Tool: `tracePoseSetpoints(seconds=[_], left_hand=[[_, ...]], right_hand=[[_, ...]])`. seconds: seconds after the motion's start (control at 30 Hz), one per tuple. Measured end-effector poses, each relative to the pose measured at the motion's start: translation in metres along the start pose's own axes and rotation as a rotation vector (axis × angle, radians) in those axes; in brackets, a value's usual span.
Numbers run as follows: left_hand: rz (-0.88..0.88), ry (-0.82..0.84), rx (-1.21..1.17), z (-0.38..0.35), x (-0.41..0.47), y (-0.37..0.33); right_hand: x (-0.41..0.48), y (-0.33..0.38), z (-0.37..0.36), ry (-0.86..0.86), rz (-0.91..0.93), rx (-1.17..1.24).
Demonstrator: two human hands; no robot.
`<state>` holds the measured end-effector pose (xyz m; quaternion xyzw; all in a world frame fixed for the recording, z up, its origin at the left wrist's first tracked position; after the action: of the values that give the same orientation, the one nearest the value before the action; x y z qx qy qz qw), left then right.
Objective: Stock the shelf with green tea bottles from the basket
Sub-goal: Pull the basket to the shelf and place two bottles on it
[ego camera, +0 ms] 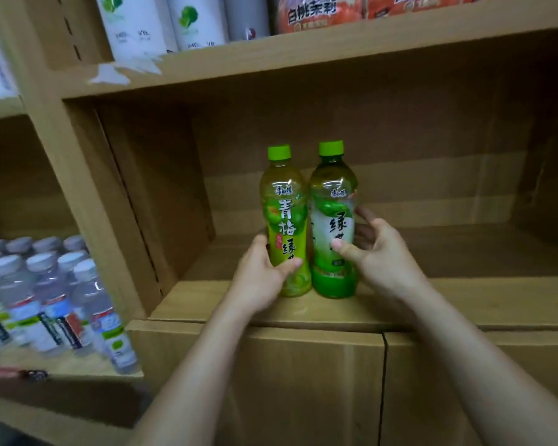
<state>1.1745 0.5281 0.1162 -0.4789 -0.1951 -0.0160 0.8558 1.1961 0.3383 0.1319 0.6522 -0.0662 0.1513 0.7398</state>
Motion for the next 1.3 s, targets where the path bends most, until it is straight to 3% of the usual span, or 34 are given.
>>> tracePoseSetpoints(seconds=[0.17, 0.27, 0.43, 0.77, 0.9, 1.0, 1.07, 1.13, 1.3], left_hand=[[0.021, -0.119, 0.320, 0.010, -0.005, 0.010], [0.099, -0.097, 0.499, 0.023, 0.019, 0.015], [0.214, -0.068, 0.470, 0.043, 0.070, 0.033], [0.258, -0.232, 0.485, 0.046, 0.103, 0.060], [0.121, -0.303, 0.643, 0.045, 0.096, 0.054], [-0.071, -0.177, 1.023, 0.046, 0.096, 0.045], [-0.053, -0.040, 1.182, 0.046, 0.105, 0.039], [-0.045, 0.038, 1.223, 0.046, 0.112, 0.037], [-0.080, 0.045, 1.266, 0.051, 0.113, 0.041]], right_hand=[[0.006, -0.005, -0.029, -0.044, 0.077, -0.410], [0.012, -0.008, -0.049, -0.053, 0.069, -0.574], [0.025, -0.014, -0.064, -0.061, 0.023, -0.610], [0.015, -0.013, -0.061, -0.161, 0.121, -0.591], [0.012, -0.012, -0.063, -0.126, 0.186, -0.611], [0.012, -0.014, -0.065, -0.069, 0.238, -0.701], [0.014, -0.016, -0.068, -0.017, 0.264, -0.761], [0.016, -0.020, -0.072, 0.050, 0.273, -0.788], [0.017, -0.025, -0.078, 0.136, 0.257, -0.780]])
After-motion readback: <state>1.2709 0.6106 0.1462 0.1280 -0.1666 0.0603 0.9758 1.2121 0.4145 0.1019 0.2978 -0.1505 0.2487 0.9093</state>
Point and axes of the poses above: each hand's wrist, its own x-axis towards the middle knuckle, its own z-axis out of the back of the hand, y = z × x, the point moved 2 cm from there along x, towards the middle knuckle, and after that the axes turned 4 degrees about -z, right-handed, at the moved point
